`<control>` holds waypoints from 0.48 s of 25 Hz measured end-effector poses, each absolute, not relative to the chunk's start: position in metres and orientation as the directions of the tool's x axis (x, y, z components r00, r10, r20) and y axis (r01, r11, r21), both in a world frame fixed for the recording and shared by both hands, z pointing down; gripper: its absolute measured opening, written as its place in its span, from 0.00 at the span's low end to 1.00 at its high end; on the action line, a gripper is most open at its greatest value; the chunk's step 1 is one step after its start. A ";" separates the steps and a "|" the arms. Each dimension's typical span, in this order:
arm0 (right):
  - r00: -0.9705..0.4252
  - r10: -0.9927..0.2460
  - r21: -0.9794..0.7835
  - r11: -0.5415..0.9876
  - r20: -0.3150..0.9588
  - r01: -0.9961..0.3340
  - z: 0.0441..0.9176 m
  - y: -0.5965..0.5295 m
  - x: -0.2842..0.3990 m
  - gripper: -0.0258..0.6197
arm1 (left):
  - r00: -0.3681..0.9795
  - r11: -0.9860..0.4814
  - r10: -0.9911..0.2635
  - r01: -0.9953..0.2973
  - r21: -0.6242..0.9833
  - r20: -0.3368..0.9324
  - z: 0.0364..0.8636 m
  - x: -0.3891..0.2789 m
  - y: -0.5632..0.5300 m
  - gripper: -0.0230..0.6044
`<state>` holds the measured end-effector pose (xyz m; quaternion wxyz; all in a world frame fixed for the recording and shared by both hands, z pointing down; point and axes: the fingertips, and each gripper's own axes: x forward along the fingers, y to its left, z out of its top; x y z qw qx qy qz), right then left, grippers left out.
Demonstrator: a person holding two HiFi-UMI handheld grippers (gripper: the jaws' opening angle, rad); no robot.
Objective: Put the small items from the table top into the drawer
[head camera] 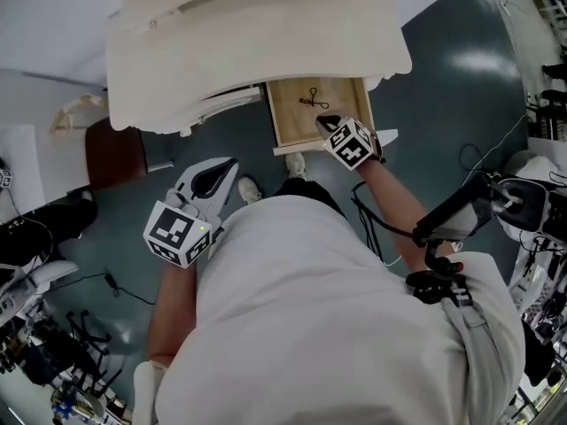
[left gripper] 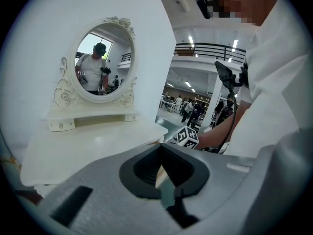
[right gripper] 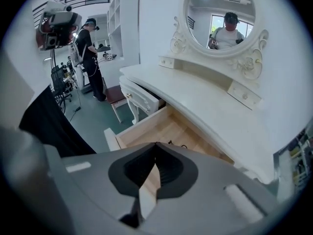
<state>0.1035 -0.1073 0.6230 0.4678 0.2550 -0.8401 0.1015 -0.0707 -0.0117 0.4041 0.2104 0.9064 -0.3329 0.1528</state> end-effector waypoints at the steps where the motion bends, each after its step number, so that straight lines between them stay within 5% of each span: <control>1: -0.434 -0.340 0.067 0.844 0.834 -0.533 0.618 -0.102 0.101 0.04 | 0.736 -0.695 -0.537 -0.663 0.279 0.412 0.403 -0.074 -0.009 0.03; 12: -0.465 -0.392 0.065 0.814 0.794 -0.577 0.566 -0.044 0.056 0.04 | 0.770 -0.734 -0.511 -0.622 0.274 0.381 0.404 -0.111 0.021 0.04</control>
